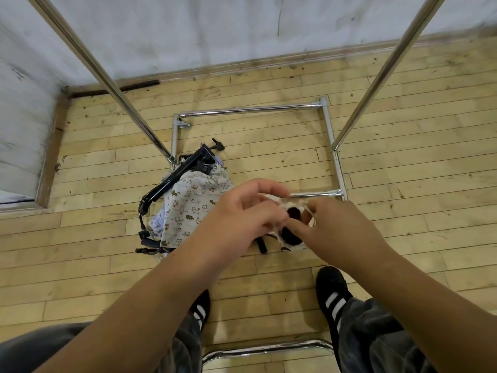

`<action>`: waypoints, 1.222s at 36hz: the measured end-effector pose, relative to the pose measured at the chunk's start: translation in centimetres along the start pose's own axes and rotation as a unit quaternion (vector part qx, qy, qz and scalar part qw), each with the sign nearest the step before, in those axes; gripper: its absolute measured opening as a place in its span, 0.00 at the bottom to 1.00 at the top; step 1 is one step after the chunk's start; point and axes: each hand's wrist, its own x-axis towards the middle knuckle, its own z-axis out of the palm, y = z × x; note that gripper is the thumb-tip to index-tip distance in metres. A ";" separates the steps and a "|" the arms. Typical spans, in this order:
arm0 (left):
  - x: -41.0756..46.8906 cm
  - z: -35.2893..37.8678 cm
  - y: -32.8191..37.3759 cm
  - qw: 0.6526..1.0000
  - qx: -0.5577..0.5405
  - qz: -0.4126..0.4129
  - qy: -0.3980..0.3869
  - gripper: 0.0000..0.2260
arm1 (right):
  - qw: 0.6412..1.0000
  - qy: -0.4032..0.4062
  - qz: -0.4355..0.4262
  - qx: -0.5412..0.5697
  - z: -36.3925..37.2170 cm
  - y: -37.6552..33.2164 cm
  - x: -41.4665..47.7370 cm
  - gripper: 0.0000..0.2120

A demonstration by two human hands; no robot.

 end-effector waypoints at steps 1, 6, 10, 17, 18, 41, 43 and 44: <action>0.3 -0.2 -0.1 1.000 0.008 -0.006 0.014 0.12 | 1.000 0.004 0.004 0.019 -0.1 0.1 0.1 0.17; 0.8 -0.6 -0.2 0.997 0.056 -0.032 0.052 0.13 | 0.990 0.008 -0.015 0.138 -1.1 -0.1 0.4 0.10; 0.8 -0.9 -0.4 0.995 0.053 -0.053 0.068 0.13 | 0.979 -0.007 -0.046 0.196 -1.2 -0.7 0.4 0.10; 0.8 -0.7 -0.5 0.996 0.035 -0.037 0.074 0.12 | 0.972 -0.036 -0.104 0.208 -0.8 -1.4 -0.4 0.07; 0.9 -0.7 -0.5 0.996 0.032 -0.034 0.076 0.11 | 0.974 -0.032 -0.109 0.198 -0.7 -1.3 -0.4 0.06; 1.3 -1.2 -2.9 0.930 0.361 0.063 -0.007 0.27 | 0.970 0.000 -0.120 0.211 -1.5 -2.1 -1.4 0.13; 1.2 -0.4 -3.6 0.921 0.381 0.073 -0.042 0.27 | 0.955 -0.033 -0.123 0.266 -1.8 -2.5 -1.7 0.14; 1.2 0.0 -3.9 0.920 0.380 0.083 -0.047 0.24 | 0.949 -0.049 -0.126 0.284 -2.0 -2.7 -1.8 0.14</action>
